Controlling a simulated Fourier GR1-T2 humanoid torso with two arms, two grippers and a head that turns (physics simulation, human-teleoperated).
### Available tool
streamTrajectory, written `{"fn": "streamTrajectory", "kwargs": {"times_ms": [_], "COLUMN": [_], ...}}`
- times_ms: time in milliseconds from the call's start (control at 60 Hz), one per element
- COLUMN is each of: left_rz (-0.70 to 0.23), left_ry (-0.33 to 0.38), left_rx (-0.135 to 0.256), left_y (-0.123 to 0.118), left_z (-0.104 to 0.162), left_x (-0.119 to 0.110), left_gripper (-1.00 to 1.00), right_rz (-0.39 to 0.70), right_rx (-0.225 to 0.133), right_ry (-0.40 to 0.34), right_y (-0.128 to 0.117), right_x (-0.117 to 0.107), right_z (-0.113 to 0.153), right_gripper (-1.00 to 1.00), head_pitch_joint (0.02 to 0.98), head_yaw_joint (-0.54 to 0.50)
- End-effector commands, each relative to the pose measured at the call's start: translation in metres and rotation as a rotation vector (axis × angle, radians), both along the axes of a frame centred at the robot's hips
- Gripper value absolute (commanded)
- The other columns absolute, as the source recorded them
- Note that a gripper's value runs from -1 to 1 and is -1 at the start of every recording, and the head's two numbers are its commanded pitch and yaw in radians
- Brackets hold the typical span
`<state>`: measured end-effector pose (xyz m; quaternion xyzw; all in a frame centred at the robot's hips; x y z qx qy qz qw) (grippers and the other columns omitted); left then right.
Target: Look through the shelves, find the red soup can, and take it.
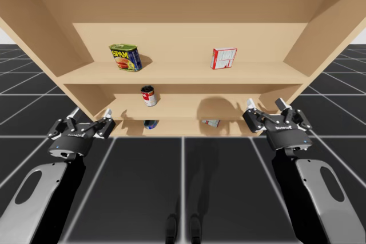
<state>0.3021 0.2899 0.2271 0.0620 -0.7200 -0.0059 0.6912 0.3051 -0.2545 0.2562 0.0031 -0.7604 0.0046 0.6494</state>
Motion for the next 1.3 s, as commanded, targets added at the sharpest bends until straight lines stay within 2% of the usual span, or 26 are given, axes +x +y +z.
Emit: {"fn": "streamTrajectory", "kwargs": {"times_ms": [17, 167, 183, 283, 333, 367, 483, 583, 683, 817, 1117, 1300], "left_rz": [-0.009, -0.043, -0.056, -0.087, -0.134, -0.152, -0.246, -0.314, -0.345, -0.353, -0.290, -0.265], "left_ry": [0.001, 0.000, 0.001, 0.003, 0.024, 0.037, 0.064, 0.098, 0.121, 0.107, 0.132, 0.154], "left_rx": [-0.004, -0.027, -0.041, -0.071, -0.109, -0.118, -0.127, -0.136, -0.116, -0.124, -0.087, -0.104], "left_y": [-0.002, -0.011, -0.014, -0.022, -0.029, -0.031, -0.045, -0.056, -0.067, -0.078, -0.104, -0.112], "left_z": [0.000, 0.004, 0.006, 0.016, 0.026, 0.030, 0.051, 0.060, 0.064, 0.064, 0.047, 0.035], "left_x": [0.000, -0.004, -0.005, -0.012, -0.019, -0.021, -0.029, -0.025, -0.016, -0.001, 0.037, 0.064], "left_gripper": [-1.00, -1.00, -1.00, -1.00, -1.00, -1.00, -1.00, -1.00, -1.00, -1.00, -1.00, -1.00], "right_rz": [0.004, 0.005, 0.005, 0.003, 0.002, 0.003, 0.007, 0.007, 0.007, 0.013, 0.013, 0.012], "right_rx": [-0.004, -0.004, -0.004, -0.002, -0.003, -0.001, -0.004, -0.003, -0.003, -0.004, -0.001, 0.006], "right_ry": [0.009, 0.012, 0.011, 0.008, 0.009, 0.010, 0.013, 0.011, 0.011, 0.011, 0.006, 0.004], "right_y": [0.001, 0.001, 0.001, 0.000, 0.000, 0.000, 0.001, 0.000, 0.000, 0.000, 0.000, -0.001], "right_x": [0.001, 0.001, 0.001, 0.000, 0.000, 0.000, 0.001, 0.001, 0.001, 0.002, 0.002, 0.002], "right_z": [-0.002, -0.003, -0.003, -0.002, -0.003, -0.003, -0.004, -0.003, -0.003, -0.003, -0.002, -0.001], "right_gripper": [-1.00, -1.00, -1.00, -1.00, -1.00, -1.00, -1.00, -1.00, -1.00, -1.00, -1.00, -1.00], "head_pitch_joint": [0.513, 0.514, 0.514, 0.512, 0.510, 0.510, 0.510, 0.508, 0.505, 0.503, 0.501, 0.502], "head_yaw_joint": [0.26, 0.27, 0.27, 0.27, 0.27, 0.26, 0.26, 0.26, 0.26, 0.26, 0.26, 0.26]}}
